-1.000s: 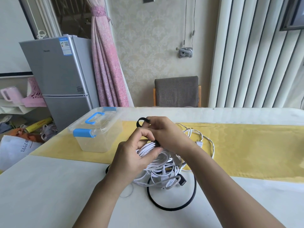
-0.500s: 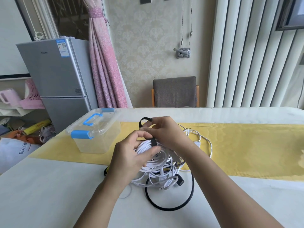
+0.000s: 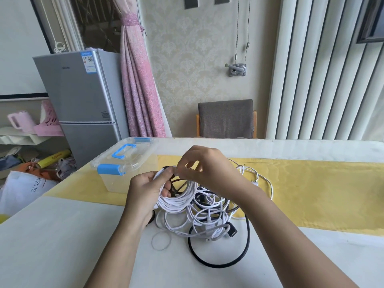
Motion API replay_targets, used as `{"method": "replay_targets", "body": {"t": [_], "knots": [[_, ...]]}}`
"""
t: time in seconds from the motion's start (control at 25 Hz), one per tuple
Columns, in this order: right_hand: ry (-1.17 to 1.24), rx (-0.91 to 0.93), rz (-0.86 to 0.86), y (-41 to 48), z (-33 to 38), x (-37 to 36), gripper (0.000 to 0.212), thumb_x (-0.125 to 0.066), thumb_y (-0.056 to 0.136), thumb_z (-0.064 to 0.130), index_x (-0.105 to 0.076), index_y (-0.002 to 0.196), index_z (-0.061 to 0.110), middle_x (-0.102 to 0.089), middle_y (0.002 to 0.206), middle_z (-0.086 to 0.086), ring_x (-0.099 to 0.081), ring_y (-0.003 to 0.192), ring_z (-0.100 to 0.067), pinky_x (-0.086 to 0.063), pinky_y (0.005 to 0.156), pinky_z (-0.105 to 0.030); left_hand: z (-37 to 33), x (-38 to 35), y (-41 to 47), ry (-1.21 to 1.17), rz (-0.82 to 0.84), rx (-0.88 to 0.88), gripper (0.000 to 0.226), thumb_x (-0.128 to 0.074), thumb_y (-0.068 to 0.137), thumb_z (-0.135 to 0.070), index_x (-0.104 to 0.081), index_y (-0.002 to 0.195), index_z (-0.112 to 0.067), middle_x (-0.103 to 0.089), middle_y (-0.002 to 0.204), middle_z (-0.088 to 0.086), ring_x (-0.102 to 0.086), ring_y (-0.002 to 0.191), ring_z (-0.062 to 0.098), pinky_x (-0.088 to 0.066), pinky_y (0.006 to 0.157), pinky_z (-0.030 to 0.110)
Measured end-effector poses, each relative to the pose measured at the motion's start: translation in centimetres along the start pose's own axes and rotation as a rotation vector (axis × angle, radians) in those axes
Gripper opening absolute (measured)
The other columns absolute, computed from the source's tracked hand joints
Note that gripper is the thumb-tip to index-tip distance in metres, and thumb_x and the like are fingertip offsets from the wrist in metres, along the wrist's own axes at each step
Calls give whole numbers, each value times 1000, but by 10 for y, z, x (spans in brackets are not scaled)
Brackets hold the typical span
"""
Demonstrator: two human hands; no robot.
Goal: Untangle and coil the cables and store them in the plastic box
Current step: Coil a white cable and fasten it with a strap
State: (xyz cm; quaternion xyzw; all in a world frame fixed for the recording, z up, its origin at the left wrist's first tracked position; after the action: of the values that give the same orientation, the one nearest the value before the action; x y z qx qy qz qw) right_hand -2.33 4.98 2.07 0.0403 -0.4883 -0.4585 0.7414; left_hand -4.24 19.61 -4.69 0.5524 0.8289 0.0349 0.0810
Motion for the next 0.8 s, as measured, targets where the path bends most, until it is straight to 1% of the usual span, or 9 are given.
{"method": "replay_targets", "body": {"t": [0.08,0.2,0.28,0.36,0.44,0.52,0.6,0.68,0.8], "knots": [[-102,66,6,0,3,-6,10,-69,80,11,-72,84,20,-60,93,4,-57,73,-6,-45,66,-19,5,-4,0,-51,52,77,34,-69,80,-21,-63,48,-11,-43,45,3,-35,37,13,-36,50,27],[-192,91,14,0,6,-12,15,-69,76,7,-68,87,17,-54,100,0,-57,75,-16,-47,66,-31,9,-11,-3,-146,105,183,34,-64,85,-16,-60,53,-4,-39,44,4,-33,34,11,-36,39,19],[-280,91,58,1,9,-18,26,-68,74,4,-62,97,13,-50,106,-4,-53,80,-21,-42,65,-33,13,-16,-5,-198,131,251,33,-64,85,-15,-55,55,-4,-39,44,4,-33,33,10,-33,38,16],[-395,36,148,-1,5,-25,41,-68,74,5,-51,110,12,-44,111,-6,-49,92,-23,-37,69,-31,17,-23,-8,-234,177,308,30,-66,81,-18,-55,56,-5,-39,43,4,-33,33,10,-32,38,15],[-485,-65,195,-5,-5,-26,46,-65,75,4,-43,115,12,-42,113,-6,-47,100,-25,-39,74,-33,22,-32,-11,-252,241,341,24,-67,73,-23,-57,61,-4,-41,43,3,-34,33,10,-32,38,15],[-532,-156,200,-9,-15,-26,43,-59,77,0,-41,116,10,-42,113,-9,-49,101,-29,-39,70,-34,26,-38,-14,-234,283,352,24,-66,69,-25,-56,68,-4,-44,43,2,-36,32,9,-32,40,17],[-534,-208,166,-9,-21,-27,42,-59,77,-1,-42,113,10,-44,111,-9,-53,97,-31,-34,64,-33,28,-41,-15,-249,290,364,23,-65,70,-25,-56,71,-4,-45,44,2,-36,31,8,-34,40,17],[-454,-153,85,-5,-16,-23,41,-64,74,2,-44,108,12,-44,107,-6,-54,89,-28,-31,60,-31,26,-39,-14,-340,276,378,19,-62,78,-21,-59,70,-4,-45,45,2,-36,30,6,-36,38,15],[-348,133,-11,0,6,-17,37,-68,66,3,-52,97,14,-45,101,-4,-50,86,-25,-36,60,-33,21,-37,-10,-482,249,376,30,-55,86,-16,-66,60,-11,-41,45,-3,-35,30,2,-34,34,12]]}}
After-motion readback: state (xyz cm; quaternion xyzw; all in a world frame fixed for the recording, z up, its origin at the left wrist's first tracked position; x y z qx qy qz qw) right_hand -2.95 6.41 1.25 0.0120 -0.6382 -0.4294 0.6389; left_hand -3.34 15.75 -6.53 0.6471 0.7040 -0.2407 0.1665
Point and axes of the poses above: each hand's wrist, its own y-axis towards the middle knuckle, its own x-axis out of the back of the hand, z = x × y, the point moved 7 cm from there along y, towards the middle knuckle
